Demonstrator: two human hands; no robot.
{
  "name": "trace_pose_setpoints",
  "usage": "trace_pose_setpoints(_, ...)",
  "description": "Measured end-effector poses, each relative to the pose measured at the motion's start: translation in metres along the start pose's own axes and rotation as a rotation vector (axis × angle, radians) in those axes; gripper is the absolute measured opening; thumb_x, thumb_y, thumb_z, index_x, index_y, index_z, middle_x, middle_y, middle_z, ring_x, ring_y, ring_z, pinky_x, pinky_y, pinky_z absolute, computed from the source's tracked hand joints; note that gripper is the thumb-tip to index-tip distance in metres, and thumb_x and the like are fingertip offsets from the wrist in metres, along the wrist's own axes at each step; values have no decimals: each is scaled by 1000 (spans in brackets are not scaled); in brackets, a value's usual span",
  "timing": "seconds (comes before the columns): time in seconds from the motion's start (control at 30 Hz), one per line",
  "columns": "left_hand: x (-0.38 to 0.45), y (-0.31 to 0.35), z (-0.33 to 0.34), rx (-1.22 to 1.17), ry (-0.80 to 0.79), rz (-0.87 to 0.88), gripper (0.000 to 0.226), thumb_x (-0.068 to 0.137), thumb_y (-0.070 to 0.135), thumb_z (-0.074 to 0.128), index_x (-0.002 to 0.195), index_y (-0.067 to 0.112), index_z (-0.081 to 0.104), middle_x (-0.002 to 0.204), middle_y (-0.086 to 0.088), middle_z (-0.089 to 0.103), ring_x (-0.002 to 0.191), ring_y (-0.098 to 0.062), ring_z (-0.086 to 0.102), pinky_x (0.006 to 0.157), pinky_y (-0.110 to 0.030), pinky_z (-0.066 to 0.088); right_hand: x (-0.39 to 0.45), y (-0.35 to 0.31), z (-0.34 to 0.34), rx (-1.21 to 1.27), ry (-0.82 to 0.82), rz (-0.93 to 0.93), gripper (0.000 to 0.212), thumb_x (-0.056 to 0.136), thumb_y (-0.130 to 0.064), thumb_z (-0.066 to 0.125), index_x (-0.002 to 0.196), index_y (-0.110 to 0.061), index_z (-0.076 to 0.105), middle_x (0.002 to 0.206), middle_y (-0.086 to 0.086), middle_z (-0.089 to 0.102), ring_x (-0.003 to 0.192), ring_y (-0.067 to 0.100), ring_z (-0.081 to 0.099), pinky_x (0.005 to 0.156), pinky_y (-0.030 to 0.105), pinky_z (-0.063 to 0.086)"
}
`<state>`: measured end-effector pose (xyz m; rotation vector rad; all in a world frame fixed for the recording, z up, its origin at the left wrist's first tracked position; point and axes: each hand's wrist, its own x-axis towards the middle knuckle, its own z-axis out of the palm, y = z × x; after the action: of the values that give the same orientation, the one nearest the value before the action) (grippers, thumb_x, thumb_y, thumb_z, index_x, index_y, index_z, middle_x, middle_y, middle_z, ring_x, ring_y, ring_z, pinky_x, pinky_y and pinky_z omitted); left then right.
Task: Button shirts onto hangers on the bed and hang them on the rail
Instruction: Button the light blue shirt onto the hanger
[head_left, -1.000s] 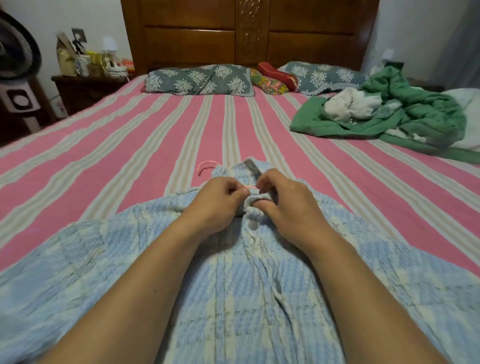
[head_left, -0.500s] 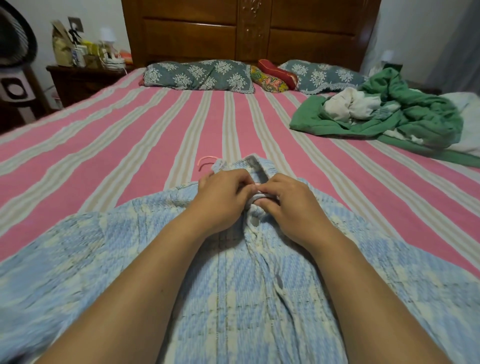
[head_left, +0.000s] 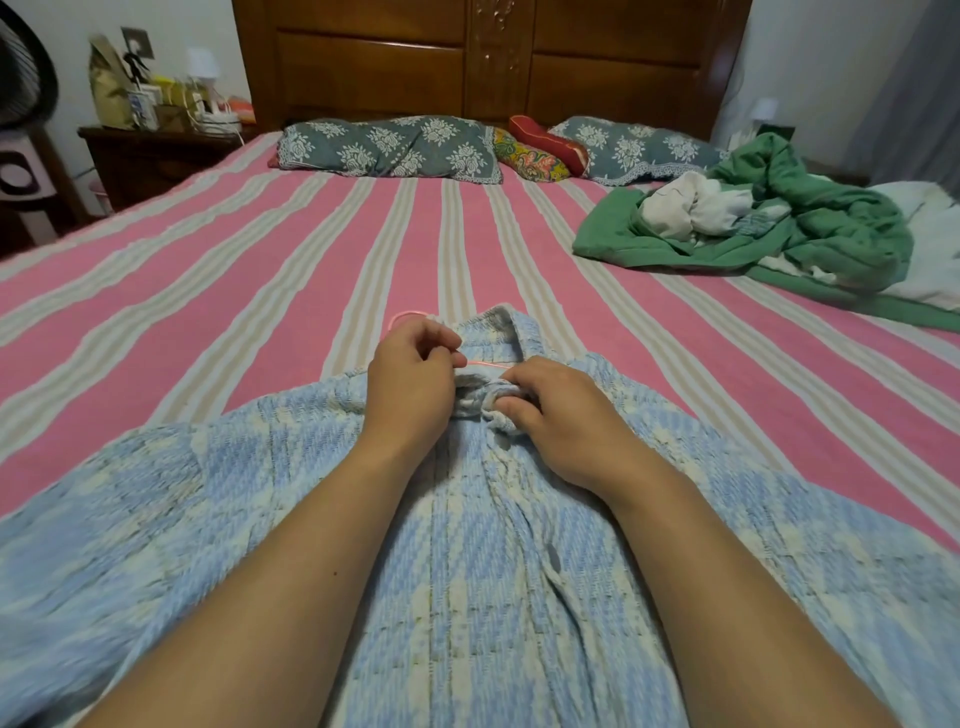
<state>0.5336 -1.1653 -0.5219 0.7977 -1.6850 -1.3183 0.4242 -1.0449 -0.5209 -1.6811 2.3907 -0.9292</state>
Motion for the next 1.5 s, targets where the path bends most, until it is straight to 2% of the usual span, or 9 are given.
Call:
trace_pose_setpoints(0.4, -17, 1, 8, 446, 118, 687, 19, 79, 15, 46, 77, 14, 64, 83, 3, 54, 85, -15, 47, 73, -33, 39, 1, -3, 9, 98, 406, 223, 31, 97, -10, 61, 124, -25, 54, 126, -8, 38, 80, 2, 48, 78, 39, 54)
trace_pose_setpoints(0.5, -23, 2, 11, 704, -205, 586, 24, 85, 34, 41, 82, 22, 61, 83, 7, 52, 77, -19, 54, 63, -33, 45, 0, 0, 2, 143, 604, 308, 27, 93, -7, 61, 113, -22, 50, 124, -2, 39, 75, 1, 48, 67, 30, 49)
trace_pose_setpoints(0.6, -17, -9, 9, 1077, -298, 329, 45, 93, 55, 29, 127, 37, 52, 129, -1, 55, 125, -27, 48, 101, -46, 40, 3, 5, -6, 311, 756, 333, 29, 97, -9, 57, 122, -22, 47, 128, -4, 44, 89, 6, 57, 62, 17, 40)
trace_pose_setpoints(0.73, -13, -20, 7, 1184, -432, 57, 67, 101, 63, 9, 162, 37, -2, 171, 5, -10, 156, -20, -12, 125, -55, -1, 7, 15, 4, 169, 375, 375, 57, 100, -13, 51, 152, -28, 34, 146, -2, 47, 126, 22, 50, 100, 40, 48)
trace_pose_setpoints(0.9, -19, -22, 11, 1176, -367, 32, 68, 99, 66, 13, 161, 39, 2, 170, 0, -16, 155, -22, -19, 124, -56, -6, 9, 33, 20, -221, 149, 368, 66, 100, -39, 52, 158, -24, 25, 158, 3, 38, 145, 27, 34, 122, 48, 22)
trace_pose_setpoints(1.07, -22, -8, 13, 1171, -398, -70, 74, 103, 61, 20, 162, 19, 5, 170, -7, -13, 156, -27, -16, 123, -59, -6, 8, 21, 27, -291, 170, 436, 55, 97, -46, 50, 143, -15, 45, 145, 6, 53, 135, 28, 44, 116, 48, 31)
trace_pose_setpoints(1.2, -76, 27, -15, 1190, -702, -162, 72, 105, 59, 16, 162, 22, -8, 168, -4, -22, 154, -29, -21, 124, -54, -10, -29, -14, -7, -317, -277, 428, 63, 107, -49, 21, 162, -18, 14, 170, 8, 3, 155, 32, 2, 124, 52, 4)
trace_pose_setpoints(1.33, -183, 74, -91, 1113, -913, -151, 67, 103, 53, 38, 157, 17, 27, 166, -11, 20, 154, -36, 15, 121, -47, 21, -102, -58, -32, -352, -599, 430, 71, 105, -60, 22, 162, -22, 5, 170, 8, -3, 156, 32, 5, 125, 49, 9)
trace_pose_setpoints(1.5, -286, 128, -221, 848, -522, -94, 42, 99, 40, 55, 139, 29, 56, 141, 8, 56, 129, -13, 52, 106, -26, 39, -160, -157, -50, -405, -660, 252, 65, 98, -49, 47, 150, -11, 39, 159, 10, 30, 145, 34, 33, 115, 39, 31)
